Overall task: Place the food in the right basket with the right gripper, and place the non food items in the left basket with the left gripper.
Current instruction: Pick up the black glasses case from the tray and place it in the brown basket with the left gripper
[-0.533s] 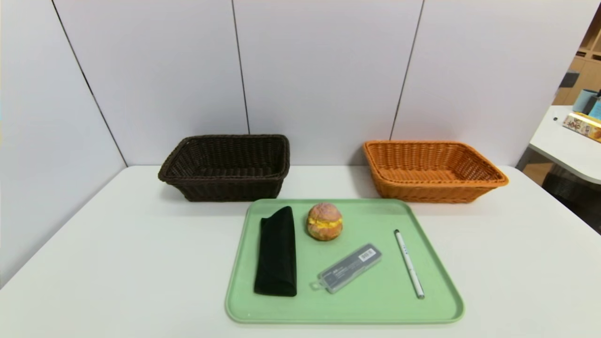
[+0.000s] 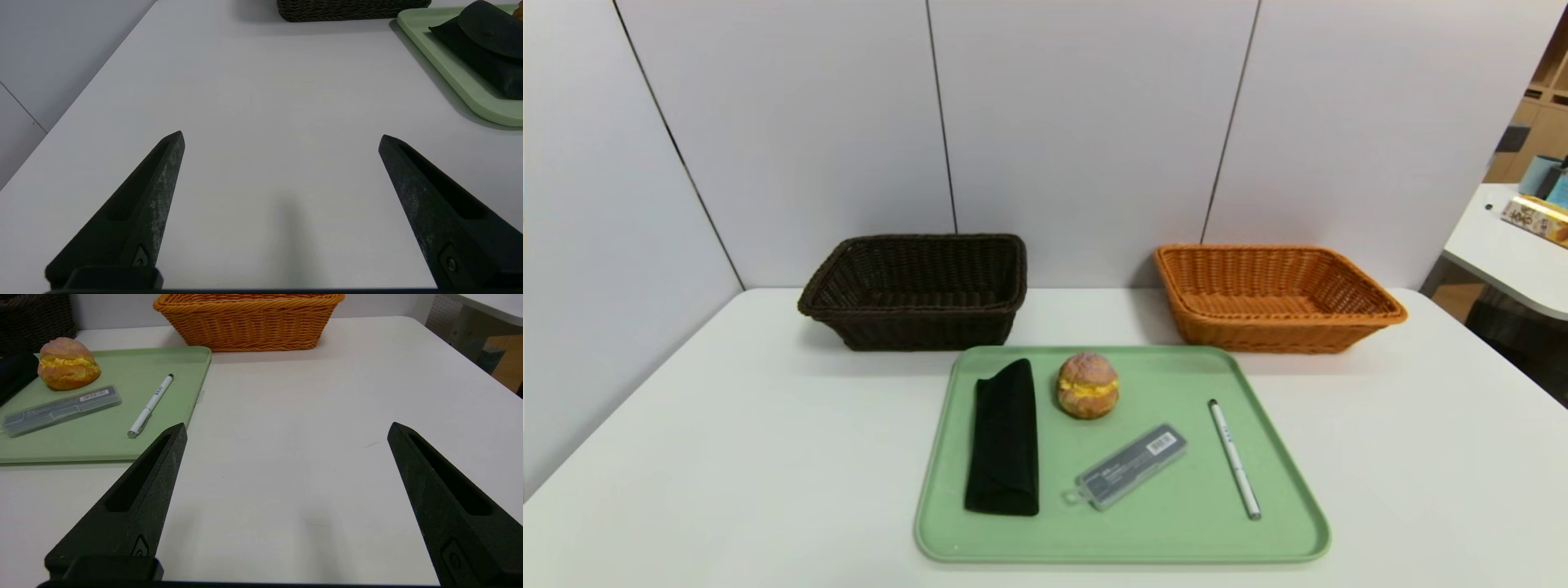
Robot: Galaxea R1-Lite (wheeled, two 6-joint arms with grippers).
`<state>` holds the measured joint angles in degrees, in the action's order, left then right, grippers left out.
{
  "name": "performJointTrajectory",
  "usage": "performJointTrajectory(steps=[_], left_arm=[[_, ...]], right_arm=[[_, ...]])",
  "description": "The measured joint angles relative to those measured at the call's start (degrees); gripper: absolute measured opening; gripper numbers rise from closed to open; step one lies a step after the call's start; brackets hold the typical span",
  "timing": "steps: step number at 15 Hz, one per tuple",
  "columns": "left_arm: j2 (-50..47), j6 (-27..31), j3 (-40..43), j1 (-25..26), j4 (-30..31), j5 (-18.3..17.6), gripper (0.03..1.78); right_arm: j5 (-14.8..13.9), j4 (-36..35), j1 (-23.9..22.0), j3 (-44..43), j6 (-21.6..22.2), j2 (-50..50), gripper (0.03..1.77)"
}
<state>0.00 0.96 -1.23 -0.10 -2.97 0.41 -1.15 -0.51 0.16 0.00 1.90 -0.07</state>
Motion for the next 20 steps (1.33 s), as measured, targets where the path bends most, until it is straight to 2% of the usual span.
performJointTrajectory(steps=[9,12,14,17,20], left_arm=[[0.00,0.88,-0.24,0.00,-0.55,-0.71,1.69],[1.05,0.57,-3.75,0.00,-5.34,-1.12,1.69],[3.02,0.22,-6.79,-0.06,-10.06,-1.90,1.69],[8.07,0.09,-10.23,-0.09,-10.74,-2.39,1.69],[16.40,-0.04,-15.52,-0.09,-10.83,-2.54,1.69]], right_arm=[[-0.12,0.51,0.00,-0.07,-0.30,0.00,1.69],[0.77,3.04,0.00,-1.26,-2.41,0.00,1.69],[1.24,6.49,0.00,-2.76,-2.91,0.00,1.69],[1.94,10.01,0.00,-7.17,-3.24,1.80,1.69],[1.74,11.70,0.28,-12.15,-3.22,8.30,1.69]])
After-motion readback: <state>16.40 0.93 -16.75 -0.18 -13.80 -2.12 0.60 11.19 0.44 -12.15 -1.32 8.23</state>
